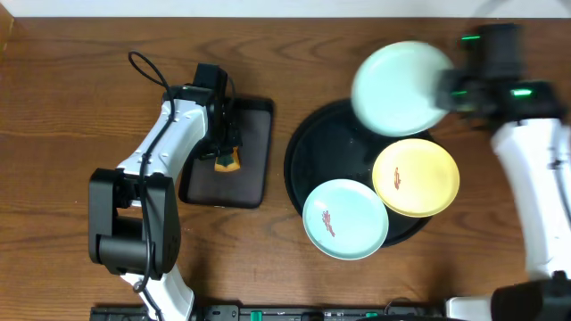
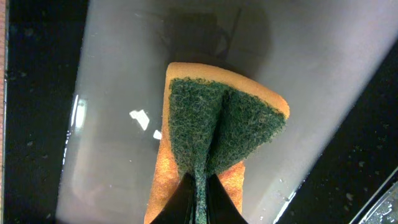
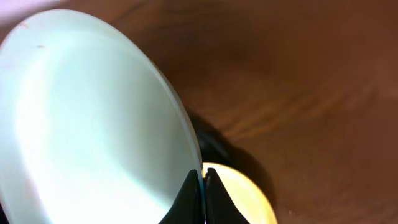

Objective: Clean dirty plates on tray and stack at the side
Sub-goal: 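Lift the light-green plate with the right gripper and place it right of tray, then grasp the yellow plate rim with the right gripper and drag it to tray center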

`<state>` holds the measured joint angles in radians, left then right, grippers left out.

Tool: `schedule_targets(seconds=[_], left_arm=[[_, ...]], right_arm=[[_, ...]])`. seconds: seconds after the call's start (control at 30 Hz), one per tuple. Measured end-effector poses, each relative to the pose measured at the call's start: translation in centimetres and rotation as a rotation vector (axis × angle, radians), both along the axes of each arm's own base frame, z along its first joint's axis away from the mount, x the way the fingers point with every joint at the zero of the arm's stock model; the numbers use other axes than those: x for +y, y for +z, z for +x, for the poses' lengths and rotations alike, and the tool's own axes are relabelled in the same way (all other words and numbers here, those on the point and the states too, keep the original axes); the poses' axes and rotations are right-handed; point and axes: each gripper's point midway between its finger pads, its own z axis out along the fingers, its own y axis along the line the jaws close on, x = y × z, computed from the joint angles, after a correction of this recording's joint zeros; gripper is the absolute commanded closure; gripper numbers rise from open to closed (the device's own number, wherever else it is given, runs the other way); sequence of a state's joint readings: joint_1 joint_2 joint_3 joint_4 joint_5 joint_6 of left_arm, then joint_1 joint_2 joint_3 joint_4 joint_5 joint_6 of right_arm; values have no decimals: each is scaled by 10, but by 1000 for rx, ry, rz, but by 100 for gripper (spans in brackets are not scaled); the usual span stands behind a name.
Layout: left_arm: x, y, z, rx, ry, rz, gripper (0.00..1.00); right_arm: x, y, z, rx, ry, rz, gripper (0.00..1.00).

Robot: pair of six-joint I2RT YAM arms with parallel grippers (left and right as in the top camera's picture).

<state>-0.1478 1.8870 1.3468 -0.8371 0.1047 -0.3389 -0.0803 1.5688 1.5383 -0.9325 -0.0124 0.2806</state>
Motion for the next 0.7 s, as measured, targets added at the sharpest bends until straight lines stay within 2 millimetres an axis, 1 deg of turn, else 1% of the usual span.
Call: schedule_targets(seconds=[0.03, 0.07, 0.1, 0.13, 0.17, 0.2, 0.23, 0.3, 0.33, 0.43, 0.53, 0.57, 0.6, 0.63, 0.67, 0.7], left_arm=[[0, 0, 0, 0, 0, 0, 92], [0, 0, 0, 0, 0, 0, 93], [0, 0, 0, 0, 0, 0, 92], [0, 0, 0, 0, 0, 0, 93], [0, 0, 0, 0, 0, 0, 93], [0, 0, 0, 0, 0, 0, 93], [0, 0, 0, 0, 0, 0, 93], [0, 0, 0, 0, 0, 0, 92], [0, 0, 0, 0, 0, 0, 93], [0, 0, 0, -1, 0, 0, 92], [0, 0, 2, -8, 0, -1, 92], [0, 0, 3, -11, 0, -2, 93], [0, 0, 3, -12, 0, -2, 93], [0, 0, 3, -12, 0, -2, 92], [0, 0, 3, -12, 0, -2, 92], [0, 0, 3, -12, 0, -2, 92]], right_arm=[[-21, -2, -3, 6, -57, 43, 99], [-47, -6, -9, 18, -128, 94, 99], [-68, -12, -16, 36, -185, 131, 99], [-87, -18, -24, 57, -242, 169, 99], [-110, -30, -35, 95, -311, 207, 99], [-121, -37, -41, 117, -345, 226, 99], [-135, -48, -51, 157, -393, 248, 99], [-162, -74, -71, 246, -489, 271, 99], [-173, -86, -79, 285, -525, 275, 99], [-194, -117, -95, 367, -594, 262, 99], [-207, -144, -106, 421, -632, 241, 99], [-209, -152, -108, 435, -637, 239, 92], [-211, -159, -110, 444, -631, 238, 80], [-212, -164, -110, 447, -613, 240, 73], [-211, -167, -108, 439, -593, 250, 66], [-210, -168, -104, 423, -565, 260, 63]])
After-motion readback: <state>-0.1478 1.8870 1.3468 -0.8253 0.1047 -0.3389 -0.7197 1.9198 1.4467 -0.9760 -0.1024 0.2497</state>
